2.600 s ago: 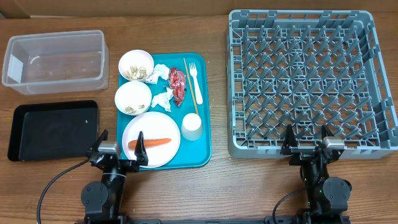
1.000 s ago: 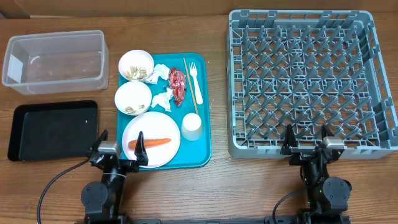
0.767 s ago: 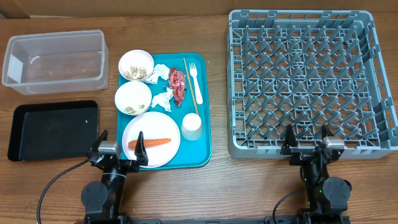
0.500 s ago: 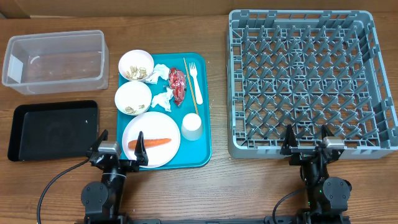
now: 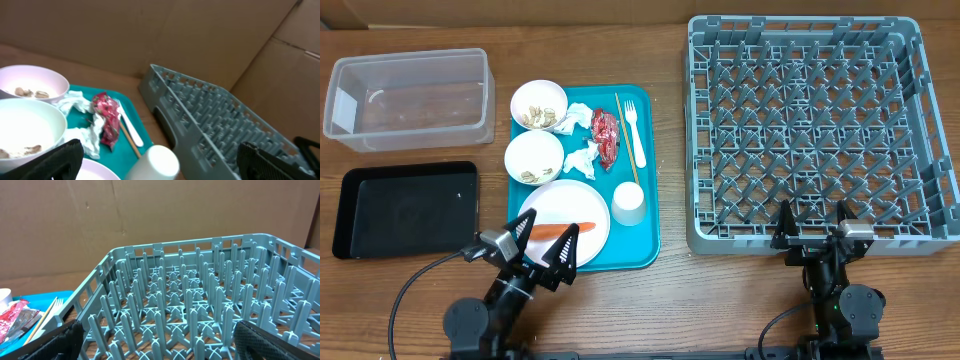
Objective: Sort waste into correct bins and load items into the dishwasher rack
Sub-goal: 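Move the left gripper toward the carrot on the white plate, then lower the left gripper and grasp the orange carrot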
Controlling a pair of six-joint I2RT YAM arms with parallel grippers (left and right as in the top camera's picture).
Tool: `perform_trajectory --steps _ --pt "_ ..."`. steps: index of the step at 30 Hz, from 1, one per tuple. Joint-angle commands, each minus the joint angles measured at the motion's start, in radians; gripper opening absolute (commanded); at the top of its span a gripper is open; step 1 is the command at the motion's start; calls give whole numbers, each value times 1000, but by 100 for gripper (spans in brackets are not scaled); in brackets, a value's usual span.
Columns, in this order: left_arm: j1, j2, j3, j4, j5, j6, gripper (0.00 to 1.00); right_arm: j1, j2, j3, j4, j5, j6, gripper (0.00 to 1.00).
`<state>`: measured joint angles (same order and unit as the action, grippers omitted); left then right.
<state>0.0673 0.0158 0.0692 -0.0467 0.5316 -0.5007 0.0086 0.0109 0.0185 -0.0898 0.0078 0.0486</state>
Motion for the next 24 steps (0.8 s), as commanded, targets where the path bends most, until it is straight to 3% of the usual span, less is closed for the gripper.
perform_trajectory --steps 1,7,10,13,16,18,21,24 --pt "5 46 186 -216 -80 8 100 5 -8 -10 7 14 4 100" --pt "4 384 592 -613 -206 115 100 5 -8 -10 7 13 4 100" --pt "5 520 725 -645 -133 127 100 5 -8 -10 7 14 4 100" --pt "4 610 794 -628 31 129 100 5 -8 -10 7 13 4 100" --pt "4 671 827 -586 41 125 100 5 -8 -10 7 13 4 100" --pt "4 708 865 -644 -66 26 100 5 -8 -10 7 13 4 100" --pt "-13 797 991 -908 -414 -137 100 5 -8 -10 7 13 4 100" --pt "-62 877 1098 -1110 -649 -238 100 5 -8 -10 7 14 4 100"
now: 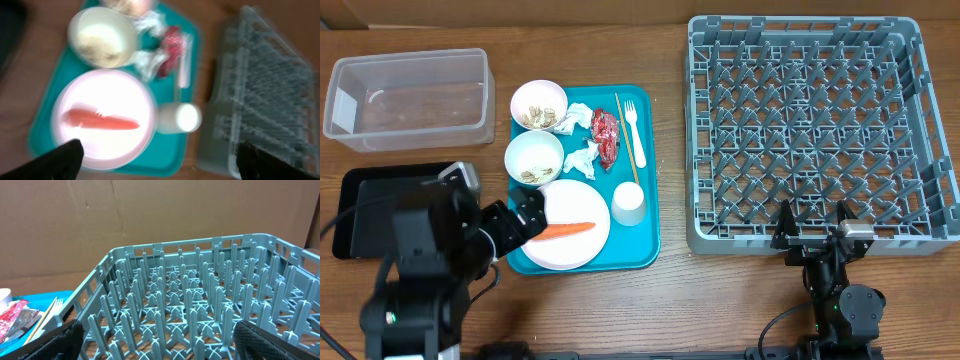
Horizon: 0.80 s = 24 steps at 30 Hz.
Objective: Sort waste into correct bins and load items into the dishwasher rack
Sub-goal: 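Lower the left gripper and grasp the orange carrot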
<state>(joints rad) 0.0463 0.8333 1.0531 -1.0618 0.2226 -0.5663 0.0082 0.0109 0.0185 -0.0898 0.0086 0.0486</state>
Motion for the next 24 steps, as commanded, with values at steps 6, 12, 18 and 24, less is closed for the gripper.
perform_trajectory --steps 6,12,18,24 --pt "-87 118 151 -133 -117 -305 100 6 -8 -10 7 13 4 100" --pt "-87 188 150 -93 132 -438 100 6 -8 -10 7 13 4 100" --pt "-95 338 148 -275 54 -743 96 6 -8 -10 7 13 4 100" --pt "-94 521 148 -380 1 -876 100 6 -8 -10 7 13 4 100"
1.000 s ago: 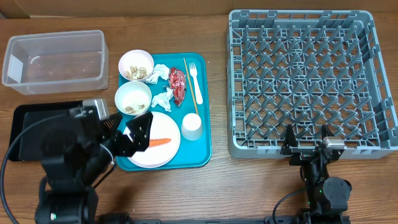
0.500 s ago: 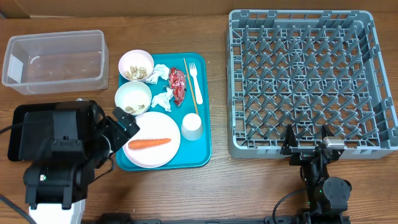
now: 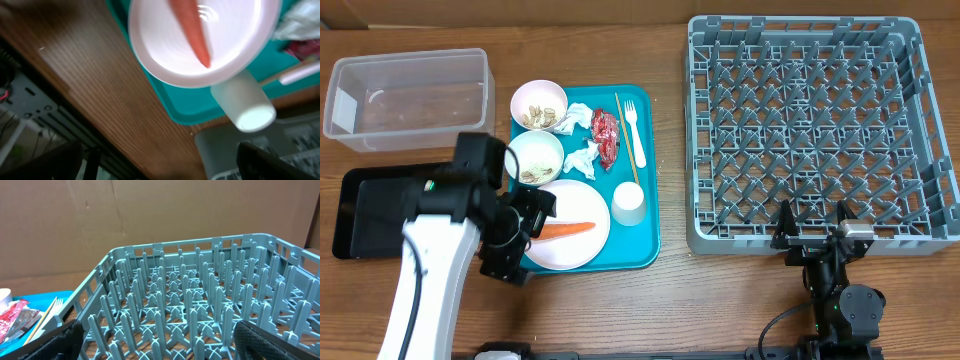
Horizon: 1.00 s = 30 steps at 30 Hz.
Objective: Sort waste into correct bins and load items into the dishwasher rack
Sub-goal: 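Lower the left gripper and grasp the orange carrot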
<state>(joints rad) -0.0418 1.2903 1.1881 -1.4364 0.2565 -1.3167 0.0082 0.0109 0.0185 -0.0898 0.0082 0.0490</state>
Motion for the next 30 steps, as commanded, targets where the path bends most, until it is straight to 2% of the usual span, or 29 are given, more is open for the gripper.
perform_trajectory --steps 1,6,14,19,22,26,30 --pt "-6 85 13 -3 -28 -122 100 6 -8 -10 7 13 4 100" --pt "-17 207 13 32 -32 -119 100 6 -8 -10 7 13 3 100" --pt "-59 328 11 188 -103 -121 100 6 -8 -10 7 13 3 100" --pt "-101 348 8 264 -165 -128 100 6 -8 -10 7 13 3 100" --pt "-117 348 -5 264 -202 -171 100 6 -8 -10 7 13 3 100" --pt "-119 348 -61 293 -197 -233 100 6 -8 -10 7 13 3 100" --pt "-119 349 -149 385 -151 -259 100 6 -8 -10 7 13 3 100"
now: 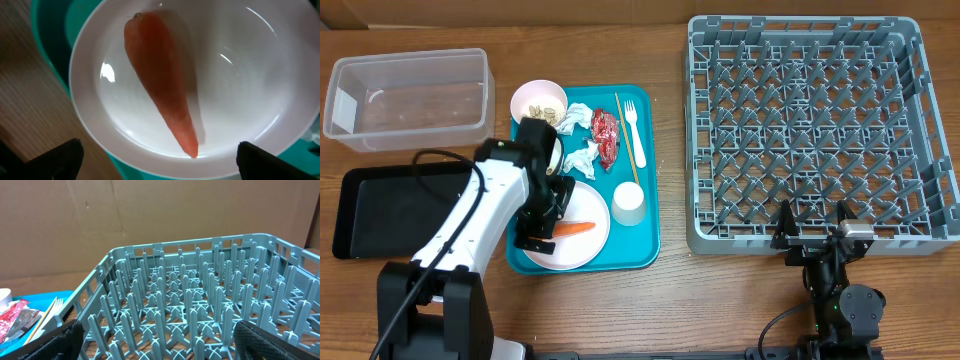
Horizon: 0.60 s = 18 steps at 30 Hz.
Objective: Sort waste into correct bins and load items into the dishwasher rack
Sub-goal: 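Lower the left gripper and grasp the orange carrot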
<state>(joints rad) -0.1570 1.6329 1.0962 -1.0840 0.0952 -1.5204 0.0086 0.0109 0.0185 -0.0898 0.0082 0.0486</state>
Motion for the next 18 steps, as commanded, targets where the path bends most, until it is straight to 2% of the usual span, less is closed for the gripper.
perform_trajectory --steps 1,8,18 --pt "-3 7 -77 63 15 -55 100 5 -8 -10 7 13 4 100" --pt "-3 8 -182 219 25 -79 100 5 -8 -10 7 13 4 100" --pt "-3 8 -244 252 -91 -113 100 5 -8 -10 7 13 4 100"
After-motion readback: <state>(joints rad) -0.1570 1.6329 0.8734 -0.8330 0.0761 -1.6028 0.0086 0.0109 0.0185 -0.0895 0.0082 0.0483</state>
